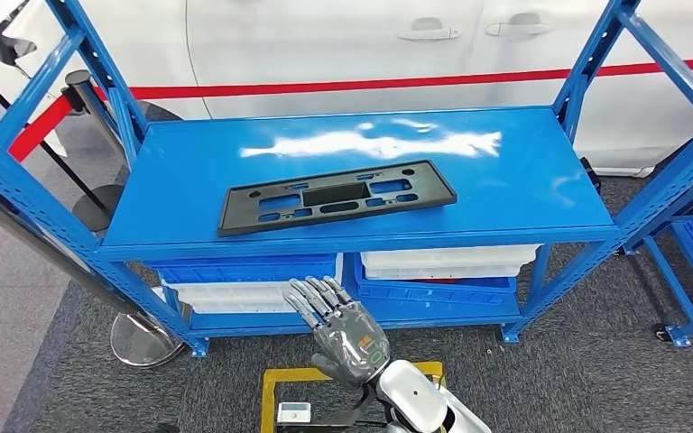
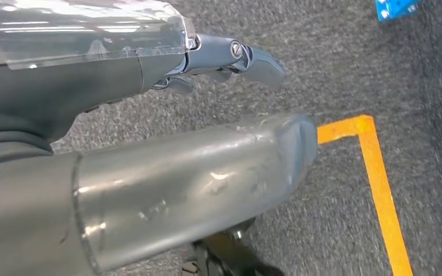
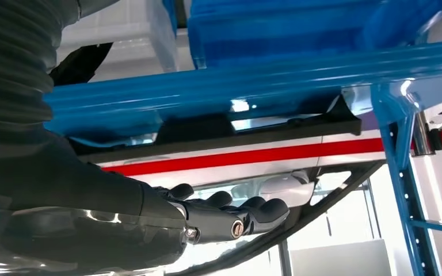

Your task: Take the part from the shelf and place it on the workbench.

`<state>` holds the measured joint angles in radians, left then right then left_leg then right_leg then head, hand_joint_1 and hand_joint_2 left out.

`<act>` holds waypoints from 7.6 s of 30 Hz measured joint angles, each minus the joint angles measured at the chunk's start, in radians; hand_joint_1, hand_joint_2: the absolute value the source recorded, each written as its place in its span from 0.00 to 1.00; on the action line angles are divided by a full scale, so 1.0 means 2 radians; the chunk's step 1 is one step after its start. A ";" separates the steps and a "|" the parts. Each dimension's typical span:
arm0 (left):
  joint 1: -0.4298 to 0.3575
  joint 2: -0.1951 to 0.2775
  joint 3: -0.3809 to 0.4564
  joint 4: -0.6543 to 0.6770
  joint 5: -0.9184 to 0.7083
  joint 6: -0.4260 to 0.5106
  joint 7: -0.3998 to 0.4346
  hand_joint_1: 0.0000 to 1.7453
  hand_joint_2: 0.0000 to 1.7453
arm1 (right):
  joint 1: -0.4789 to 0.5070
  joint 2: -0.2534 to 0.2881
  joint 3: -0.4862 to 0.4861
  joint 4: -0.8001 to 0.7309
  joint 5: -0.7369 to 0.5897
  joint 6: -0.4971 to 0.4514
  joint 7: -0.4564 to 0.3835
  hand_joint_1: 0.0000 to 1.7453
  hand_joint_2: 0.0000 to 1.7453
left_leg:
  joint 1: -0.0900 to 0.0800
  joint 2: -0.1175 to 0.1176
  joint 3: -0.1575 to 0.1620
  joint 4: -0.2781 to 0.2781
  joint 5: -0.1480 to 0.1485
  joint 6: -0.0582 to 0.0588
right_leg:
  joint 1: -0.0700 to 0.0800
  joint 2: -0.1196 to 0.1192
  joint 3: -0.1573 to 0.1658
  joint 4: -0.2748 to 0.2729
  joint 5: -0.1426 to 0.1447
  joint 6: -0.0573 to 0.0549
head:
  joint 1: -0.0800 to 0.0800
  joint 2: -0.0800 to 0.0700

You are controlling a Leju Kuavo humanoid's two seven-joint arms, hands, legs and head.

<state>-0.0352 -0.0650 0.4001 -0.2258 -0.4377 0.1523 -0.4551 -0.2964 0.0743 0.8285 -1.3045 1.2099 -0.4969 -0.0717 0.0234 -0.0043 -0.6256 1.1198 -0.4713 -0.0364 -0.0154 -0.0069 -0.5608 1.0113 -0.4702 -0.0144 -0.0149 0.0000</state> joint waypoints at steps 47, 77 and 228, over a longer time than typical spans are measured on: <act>0.001 0.007 0.019 0.004 -0.038 -0.025 0.007 0.00 0.00 | -0.018 0.033 -0.016 0.035 -0.033 -0.008 0.014 0.00 1.00 | -0.002 -0.003 0.060 -0.053 -0.019 0.027 | 0.007 0.005 -0.064 0.067 0.011 0.005 | 0.004 0.000; 0.004 0.011 0.042 0.006 -0.071 -0.021 0.009 0.00 0.00 | 0.035 0.014 -0.178 0.010 0.016 -0.014 0.010 0.00 1.00 | 0.002 0.000 0.026 -0.055 0.014 0.024 | -0.003 0.005 -0.048 0.084 -0.025 0.021 | 0.006 0.000; -0.003 -0.018 0.175 0.006 -0.124 -0.031 0.049 0.00 0.00 | 0.272 0.006 -0.179 -0.351 -0.515 0.166 -0.211 1.00 1.00 | -0.006 0.005 0.053 -0.064 -0.004 0.036 | 0.002 0.003 -0.064 0.097 -0.052 0.020 | 0.003 0.000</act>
<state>-0.0420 -0.1011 0.7504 -0.2144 -0.6859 0.0900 -0.3567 0.2482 0.0868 0.4698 -2.0056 0.1806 -0.1651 -0.4936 0.0115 0.0053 -0.5195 0.9921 -0.4789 0.0364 -0.0116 -0.0016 -0.6891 1.2063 -0.5741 0.0252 -0.0090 -0.0001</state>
